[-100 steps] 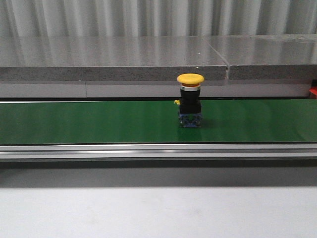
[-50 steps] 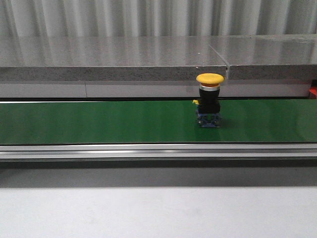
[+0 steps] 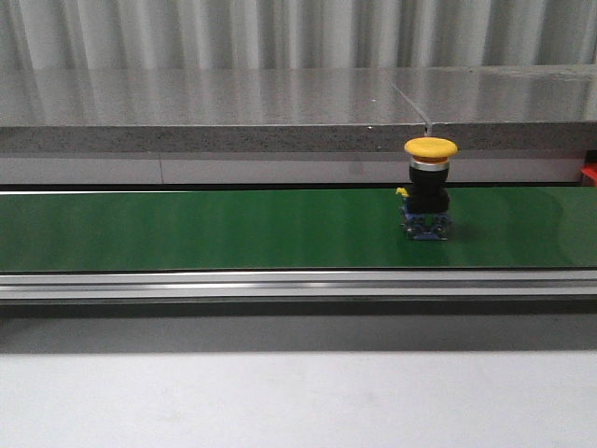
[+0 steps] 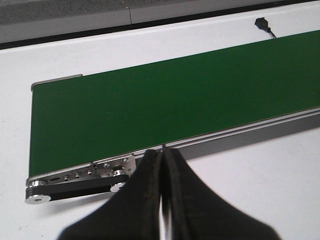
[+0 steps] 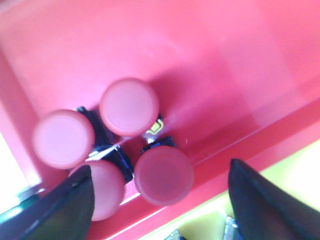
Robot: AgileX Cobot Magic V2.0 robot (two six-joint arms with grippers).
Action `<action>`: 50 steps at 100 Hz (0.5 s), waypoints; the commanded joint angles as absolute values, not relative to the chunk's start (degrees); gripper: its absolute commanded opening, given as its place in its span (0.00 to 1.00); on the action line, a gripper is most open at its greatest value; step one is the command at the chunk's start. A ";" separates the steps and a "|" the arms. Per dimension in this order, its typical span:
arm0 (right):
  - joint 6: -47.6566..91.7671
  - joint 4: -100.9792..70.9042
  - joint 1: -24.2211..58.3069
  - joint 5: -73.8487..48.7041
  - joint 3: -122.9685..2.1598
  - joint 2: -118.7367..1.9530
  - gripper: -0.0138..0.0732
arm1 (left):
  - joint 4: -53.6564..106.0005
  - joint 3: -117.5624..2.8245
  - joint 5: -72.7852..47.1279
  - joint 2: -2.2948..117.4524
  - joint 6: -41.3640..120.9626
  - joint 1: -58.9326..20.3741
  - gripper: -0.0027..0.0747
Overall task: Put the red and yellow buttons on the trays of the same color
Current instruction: 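Lower the right gripper onto the yellow button on the belt and grasp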
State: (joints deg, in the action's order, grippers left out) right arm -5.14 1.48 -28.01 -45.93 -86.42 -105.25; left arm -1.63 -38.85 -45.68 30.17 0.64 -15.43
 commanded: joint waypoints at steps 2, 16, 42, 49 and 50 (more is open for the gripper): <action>-4.77 2.27 -28.30 -44.73 -87.80 -98.99 0.80 | -1.15 -40.37 -41.74 30.40 0.00 -15.81 0.01; -4.77 2.21 -27.84 -45.85 -87.34 -94.74 0.80 | -1.15 -40.37 -41.74 30.40 0.00 -15.81 0.01; -4.77 2.21 -24.26 -44.03 -79.88 -85.25 0.80 | -1.15 -40.37 -41.74 30.40 0.00 -15.81 0.01; -4.77 2.21 -22.62 -42.92 -77.71 -82.83 0.80 | -1.15 -40.37 -41.74 30.40 0.00 -15.81 0.01; -4.77 2.21 -22.45 -42.70 -77.38 -82.59 0.80 | -1.15 -40.37 -41.74 30.40 0.00 -15.81 0.01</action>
State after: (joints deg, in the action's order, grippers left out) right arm -5.14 1.57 -24.00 -46.89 -78.12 -87.66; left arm -1.63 -38.85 -45.68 30.17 0.64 -15.43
